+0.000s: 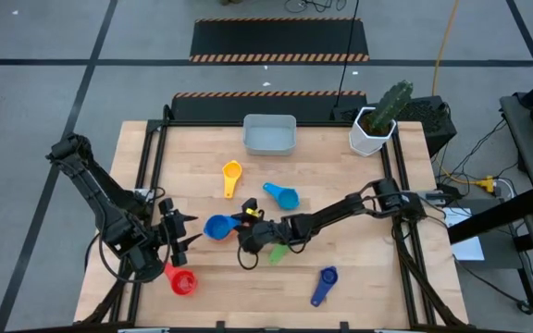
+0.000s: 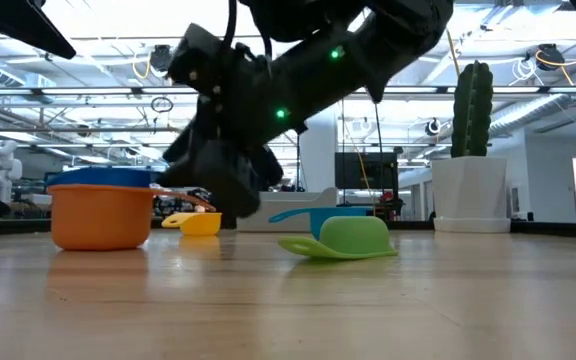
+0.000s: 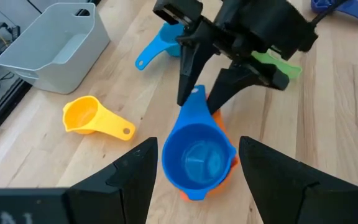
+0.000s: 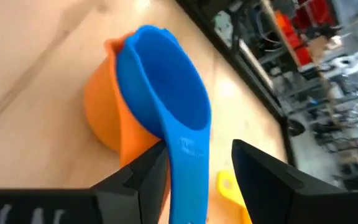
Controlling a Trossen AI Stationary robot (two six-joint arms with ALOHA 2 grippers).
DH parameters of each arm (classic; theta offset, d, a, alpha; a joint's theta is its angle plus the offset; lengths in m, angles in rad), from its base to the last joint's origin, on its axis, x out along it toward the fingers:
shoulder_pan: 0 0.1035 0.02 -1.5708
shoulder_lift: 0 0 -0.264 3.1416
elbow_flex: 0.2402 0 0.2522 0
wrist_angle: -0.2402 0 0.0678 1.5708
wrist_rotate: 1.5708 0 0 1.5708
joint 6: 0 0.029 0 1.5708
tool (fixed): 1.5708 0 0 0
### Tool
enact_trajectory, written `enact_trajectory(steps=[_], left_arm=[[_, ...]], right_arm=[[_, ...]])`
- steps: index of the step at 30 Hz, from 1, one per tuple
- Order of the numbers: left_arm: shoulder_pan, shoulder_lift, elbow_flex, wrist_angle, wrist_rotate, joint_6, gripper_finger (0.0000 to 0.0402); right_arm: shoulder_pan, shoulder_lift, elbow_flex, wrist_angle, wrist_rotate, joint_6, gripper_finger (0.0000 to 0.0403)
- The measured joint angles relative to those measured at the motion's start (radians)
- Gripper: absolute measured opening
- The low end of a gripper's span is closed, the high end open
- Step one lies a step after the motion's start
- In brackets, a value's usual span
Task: Nest measuring cups in basket
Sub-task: Stack the blue measuring cup into the orange measuring cup
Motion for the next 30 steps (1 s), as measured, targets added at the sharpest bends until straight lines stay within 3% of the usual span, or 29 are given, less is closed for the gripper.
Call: enact_trajectory(steps=[13, 19, 26, 30], left_arm=[[0.0, 0.0, 0.0, 0.001, -0.003, 0.018, 0.023], [0.0, 0.0, 0.0, 0.001, -0.005, 0.018, 0.023], [0.0, 0.0, 0.0, 0.007, -0.049, 0.018, 0.023], [0.016, 0.0, 0.0, 0.048, -0.064, 0.057, 0.023]], right_arm=[[-0.002, -0.099, 0.001, -0.13, -0.152, 0.183, 0.0174], [-0.022, -0.139, 0.001, -0.225, -0.157, 0.388, 0.018], [-0.076, -0.154, 0.001, -0.273, -0.362, 0.592, 0.0261], [-0.096, -0.144, 0.001, -0.268, -0.39, 0.613, 0.0316]])
